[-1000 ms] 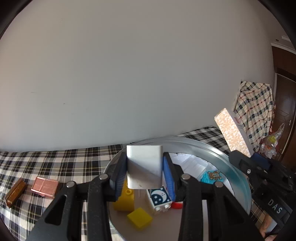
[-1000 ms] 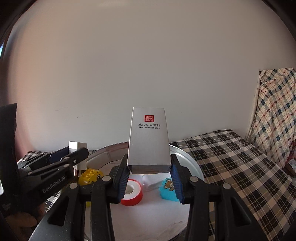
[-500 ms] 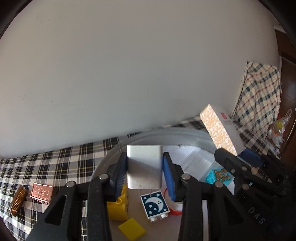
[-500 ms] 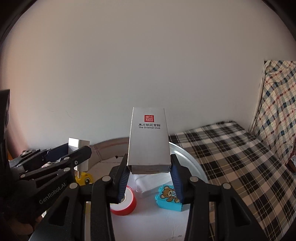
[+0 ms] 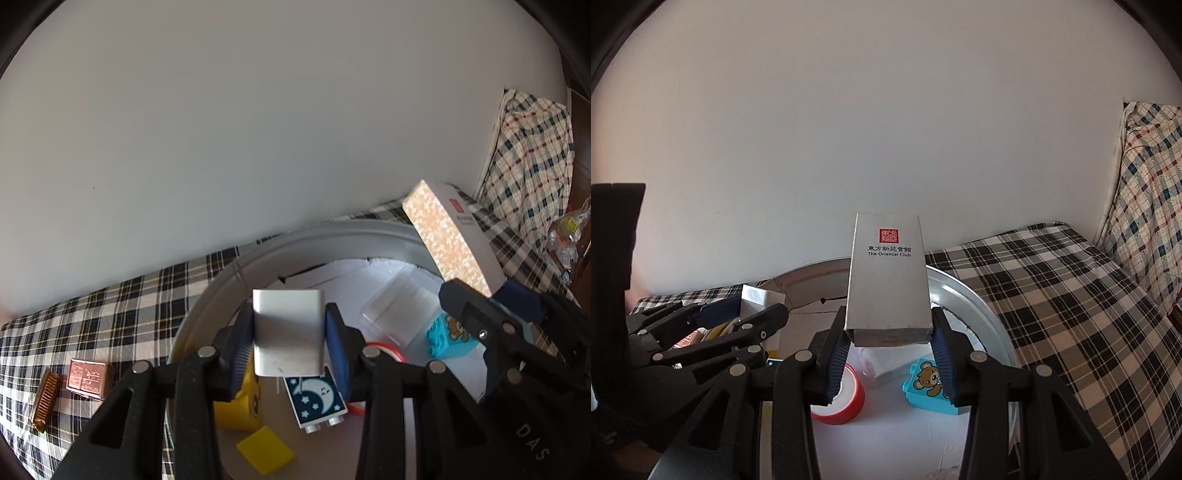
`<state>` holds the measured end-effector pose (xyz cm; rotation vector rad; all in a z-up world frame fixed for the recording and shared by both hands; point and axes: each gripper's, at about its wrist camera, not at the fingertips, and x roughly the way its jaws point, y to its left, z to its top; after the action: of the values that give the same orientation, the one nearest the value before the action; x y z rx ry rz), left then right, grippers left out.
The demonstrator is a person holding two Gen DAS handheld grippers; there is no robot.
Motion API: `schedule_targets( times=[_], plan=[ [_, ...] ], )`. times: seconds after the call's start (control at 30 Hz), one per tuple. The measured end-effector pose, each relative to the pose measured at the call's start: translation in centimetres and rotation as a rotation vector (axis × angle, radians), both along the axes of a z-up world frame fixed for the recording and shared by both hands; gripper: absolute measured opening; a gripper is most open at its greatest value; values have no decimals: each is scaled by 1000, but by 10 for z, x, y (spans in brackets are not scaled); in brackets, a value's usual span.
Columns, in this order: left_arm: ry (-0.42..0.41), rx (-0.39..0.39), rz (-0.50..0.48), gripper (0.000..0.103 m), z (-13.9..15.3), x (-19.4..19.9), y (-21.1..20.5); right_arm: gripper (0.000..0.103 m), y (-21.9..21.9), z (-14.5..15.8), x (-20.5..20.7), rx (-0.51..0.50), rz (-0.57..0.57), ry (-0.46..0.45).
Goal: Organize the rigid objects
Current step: 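Lower both held boxes into the tin and open both tools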
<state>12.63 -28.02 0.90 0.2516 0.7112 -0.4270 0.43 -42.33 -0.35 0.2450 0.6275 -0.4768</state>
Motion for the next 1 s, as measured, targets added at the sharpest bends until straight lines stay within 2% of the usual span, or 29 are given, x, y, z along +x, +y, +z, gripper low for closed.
schedule_targets(
  times=[0.07, 0.2, 0.4, 0.57, 0.73, 0.8, 0.83, 0.9, 1.0],
  plan=[
    [23, 29, -2, 37, -8, 1, -4, 45, -1, -2, 2, 9, 9, 13],
    [23, 22, 2, 37, -7, 2, -3, 45, 2, -7, 6, 2, 18, 48],
    [76, 53, -1, 40, -12, 6, -6, 45, 3, -8, 7, 6, 15, 65],
    [179, 77, 70, 75, -18, 16, -4, 46, -4, -10, 3, 42, -12, 61],
    [227, 10, 83, 82, -18, 18, 4, 55, -17, -15, -1, 152, -27, 45],
    [240, -22, 90, 86, -16, 18, 10, 63, -18, -14, -4, 168, -36, 26],
    [240, -57, 104, 90, -14, 17, 14, 66, -18, -14, -5, 181, -33, 18],
    [237, -103, 118, 96, -11, 14, 21, 78, -20, -13, -7, 220, -25, -7],
    [192, -142, 125, 97, -3, 4, 27, 81, -22, -11, -14, 254, -30, -60]
  ],
)
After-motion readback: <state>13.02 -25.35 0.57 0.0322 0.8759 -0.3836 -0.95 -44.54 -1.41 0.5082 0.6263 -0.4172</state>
